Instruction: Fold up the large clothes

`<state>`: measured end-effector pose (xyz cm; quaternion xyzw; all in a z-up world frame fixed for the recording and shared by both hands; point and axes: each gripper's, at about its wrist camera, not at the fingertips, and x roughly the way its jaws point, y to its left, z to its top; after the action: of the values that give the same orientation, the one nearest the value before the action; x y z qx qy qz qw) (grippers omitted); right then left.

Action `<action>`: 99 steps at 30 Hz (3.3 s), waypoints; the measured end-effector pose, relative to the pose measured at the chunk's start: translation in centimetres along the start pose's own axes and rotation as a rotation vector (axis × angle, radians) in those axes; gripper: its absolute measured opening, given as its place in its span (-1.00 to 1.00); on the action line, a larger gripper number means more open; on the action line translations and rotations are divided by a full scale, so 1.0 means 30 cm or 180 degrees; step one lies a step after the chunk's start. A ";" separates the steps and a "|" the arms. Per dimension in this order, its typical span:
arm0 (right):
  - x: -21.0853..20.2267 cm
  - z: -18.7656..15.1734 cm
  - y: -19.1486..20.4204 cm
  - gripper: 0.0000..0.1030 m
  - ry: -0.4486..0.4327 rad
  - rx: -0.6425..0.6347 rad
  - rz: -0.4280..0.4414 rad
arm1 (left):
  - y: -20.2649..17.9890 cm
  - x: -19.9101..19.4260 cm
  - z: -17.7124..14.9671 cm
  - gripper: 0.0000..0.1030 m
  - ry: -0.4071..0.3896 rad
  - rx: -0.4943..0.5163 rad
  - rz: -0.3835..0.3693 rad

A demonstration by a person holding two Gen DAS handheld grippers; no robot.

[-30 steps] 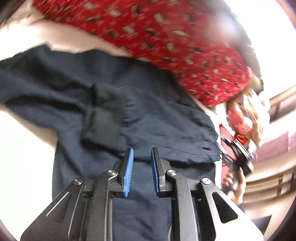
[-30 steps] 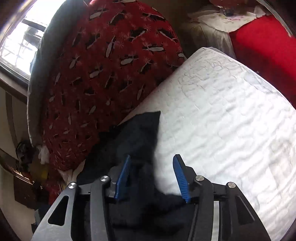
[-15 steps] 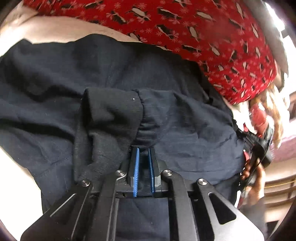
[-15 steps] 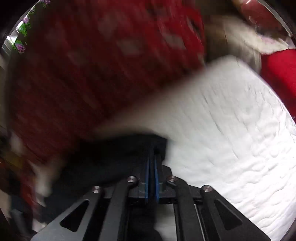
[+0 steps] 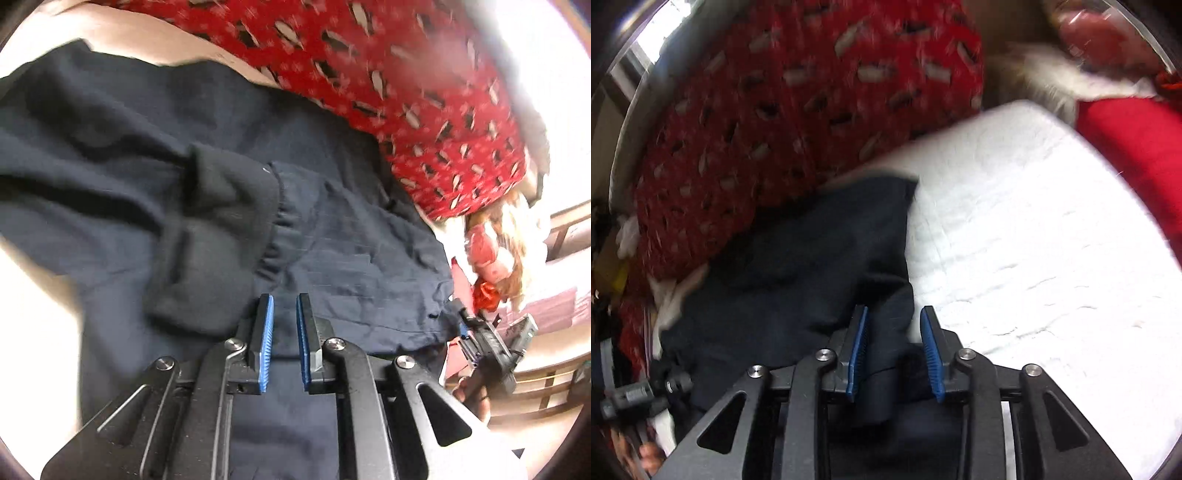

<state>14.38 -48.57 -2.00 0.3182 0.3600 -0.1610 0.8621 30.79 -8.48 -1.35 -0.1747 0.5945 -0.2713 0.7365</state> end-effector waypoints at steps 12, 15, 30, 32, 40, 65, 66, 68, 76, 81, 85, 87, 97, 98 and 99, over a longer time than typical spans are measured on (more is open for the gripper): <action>0.038 -0.218 0.615 -0.14 -0.0105 -0.0744 0.0655 | 0.443 -0.373 0.085 -0.43 -0.0626 -0.0768 0.0345; 0.133 -0.275 0.761 -0.15 0.0281 -0.1088 0.0735 | 0.607 -0.471 0.116 -0.41 -0.0868 -0.1138 0.0446; 0.231 -0.425 0.705 -0.13 0.0483 -0.1055 0.1051 | 1.081 -0.598 0.158 -0.20 -0.1505 -0.2512 0.0327; 0.230 -0.424 0.711 -0.13 0.0475 -0.1042 0.1063 | 1.091 -0.594 0.173 -0.20 -0.1556 -0.2597 0.0255; 0.283 -0.434 0.730 -0.13 0.0488 -0.0970 0.1144 | 1.061 -0.703 0.034 -0.18 -0.1831 -0.2653 0.0223; 0.147 -0.239 0.569 -0.01 0.1002 -0.0844 0.0634 | 0.464 -0.775 0.217 -1.00 -0.1921 -0.1105 0.0443; 0.133 -0.223 0.530 -0.01 0.1026 -0.0802 0.0568 | 0.397 -0.771 0.218 -1.00 -0.1912 -0.0959 0.0441; 0.095 -0.184 0.436 0.03 0.1050 -0.0722 0.0416 | 0.299 -0.755 0.218 -1.00 -0.1871 -0.0760 0.0397; 0.024 -0.150 0.075 0.07 0.0722 -0.0665 0.0137 | -0.088 -0.584 0.194 -1.00 -0.1571 -0.0117 0.0238; 0.005 -0.226 0.017 0.16 0.0288 -0.0739 0.0486 | -0.296 -0.429 0.158 -1.00 -0.1304 0.0170 0.0180; -0.003 -0.288 0.057 0.30 0.0001 -0.1127 0.0370 | -0.426 -0.314 0.110 -1.00 -0.1118 0.0374 0.0157; -0.002 -0.286 0.059 0.38 -0.0006 -0.1129 0.0411 | -0.481 -0.239 0.086 -1.00 -0.0980 0.0455 0.0146; -0.004 -0.283 0.030 0.42 -0.0078 -0.0994 0.0645 | -0.556 0.254 -0.024 -0.89 0.0049 0.0658 0.0477; -0.004 -0.283 0.032 0.42 -0.0080 -0.1001 0.0637 | -0.547 0.300 -0.033 -0.83 0.0216 0.0654 0.0536; -0.004 -0.286 0.032 0.42 -0.0083 -0.1007 0.0630 | -0.531 0.346 -0.046 -0.74 0.0412 0.0639 0.0596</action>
<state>10.33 -42.14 -6.11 0.2104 0.3365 -0.0208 0.9176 27.91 -27.29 -0.55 -0.0261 0.6243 -0.2702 0.7325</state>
